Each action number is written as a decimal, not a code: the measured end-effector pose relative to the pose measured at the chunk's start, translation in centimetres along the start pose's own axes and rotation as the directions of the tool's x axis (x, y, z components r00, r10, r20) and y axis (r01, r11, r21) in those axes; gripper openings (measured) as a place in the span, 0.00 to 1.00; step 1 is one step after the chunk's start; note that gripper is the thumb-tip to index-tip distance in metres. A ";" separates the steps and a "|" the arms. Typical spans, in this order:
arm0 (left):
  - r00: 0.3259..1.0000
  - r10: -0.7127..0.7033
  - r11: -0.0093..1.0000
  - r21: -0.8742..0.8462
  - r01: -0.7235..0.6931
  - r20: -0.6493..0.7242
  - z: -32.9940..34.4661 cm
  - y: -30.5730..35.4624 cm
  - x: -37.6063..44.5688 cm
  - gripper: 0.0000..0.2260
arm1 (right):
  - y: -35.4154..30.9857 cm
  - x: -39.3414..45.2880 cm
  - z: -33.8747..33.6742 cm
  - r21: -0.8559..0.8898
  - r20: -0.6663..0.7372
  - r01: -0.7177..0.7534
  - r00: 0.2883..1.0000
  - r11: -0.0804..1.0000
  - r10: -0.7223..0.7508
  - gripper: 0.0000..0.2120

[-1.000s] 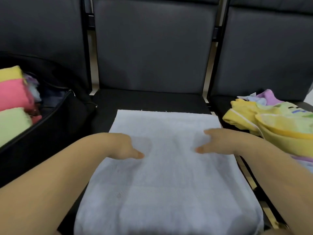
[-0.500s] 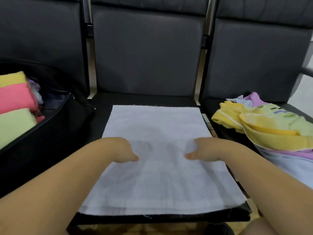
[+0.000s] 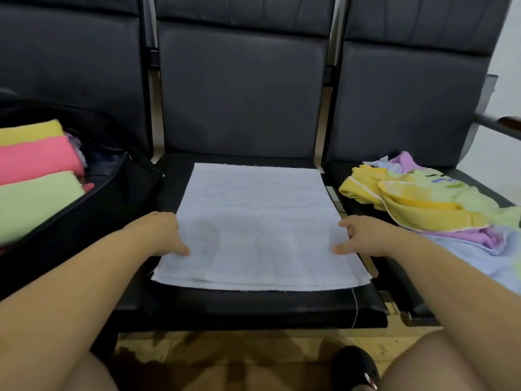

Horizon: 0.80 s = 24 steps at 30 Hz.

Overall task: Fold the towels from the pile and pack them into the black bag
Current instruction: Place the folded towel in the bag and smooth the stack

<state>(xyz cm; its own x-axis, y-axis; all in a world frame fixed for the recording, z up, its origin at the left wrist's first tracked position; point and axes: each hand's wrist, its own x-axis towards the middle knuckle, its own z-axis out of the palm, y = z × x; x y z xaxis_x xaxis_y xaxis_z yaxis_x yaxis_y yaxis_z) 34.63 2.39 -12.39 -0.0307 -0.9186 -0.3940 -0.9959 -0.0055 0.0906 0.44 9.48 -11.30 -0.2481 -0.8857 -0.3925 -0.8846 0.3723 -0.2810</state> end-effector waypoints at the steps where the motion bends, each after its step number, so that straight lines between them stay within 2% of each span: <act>1: 0.999 -0.025 1.000 0.007 0.025 0.026 -0.1 -0.7 -0.1 0.28 | 0.4 -0.5 -0.2 0.007 0.023 -0.052 0.998 0.999 0.052 0.34; 3: 0.993 -0.075 0.997 -0.019 0.077 0.093 -0.1 -1.8 -0.7 0.19 | 1.0 -1.5 -0.4 0.029 0.088 -0.134 0.988 0.991 0.131 0.25; 7: 0.979 -0.133 0.981 -0.117 0.152 0.156 0.3 -3.1 -2.0 0.16 | 2.3 -2.7 0.4 0.124 0.174 -0.221 0.965 0.967 0.198 0.16; 11: 0.981 -0.115 0.968 -0.203 0.146 0.158 1.0 -3.1 -2.8 0.14 | 2.8 -3.0 1.2 0.196 0.182 -0.274 0.954 0.941 0.240 0.13; 14: 0.988 -0.116 0.951 -0.274 0.141 0.107 1.6 -2.3 -3.1 0.11 | 2.8 -3.2 1.5 0.296 0.191 -0.311 0.946 0.903 0.262 0.11; 17: 0.985 -0.122 0.925 -0.346 0.158 0.123 1.8 -1.9 -3.3 0.10 | 2.5 -3.4 1.5 0.429 0.226 -0.333 0.940 0.840 0.257 0.11; 21: 0.981 -0.095 0.915 -0.374 0.152 0.166 1.6 -1.9 -3.9 0.11 | 2.4 -3.5 1.3 0.509 0.230 -0.333 0.941 0.794 0.248 0.11; 24: 0.977 -0.097 0.931 -0.331 0.157 0.189 1.4 -1.9 -4.4 0.12 | 2.6 -3.5 1.2 0.547 0.239 -0.334 0.941 0.768 0.239 0.11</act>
<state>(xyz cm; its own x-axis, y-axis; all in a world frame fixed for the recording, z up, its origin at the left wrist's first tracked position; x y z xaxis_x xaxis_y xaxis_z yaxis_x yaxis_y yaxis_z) 36.51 7.04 -12.13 0.0507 -0.8222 -0.5670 -0.9034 -0.2798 0.3249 -0.51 13.82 -11.70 -0.3507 -0.6784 -0.6455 -0.3800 0.7331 -0.5640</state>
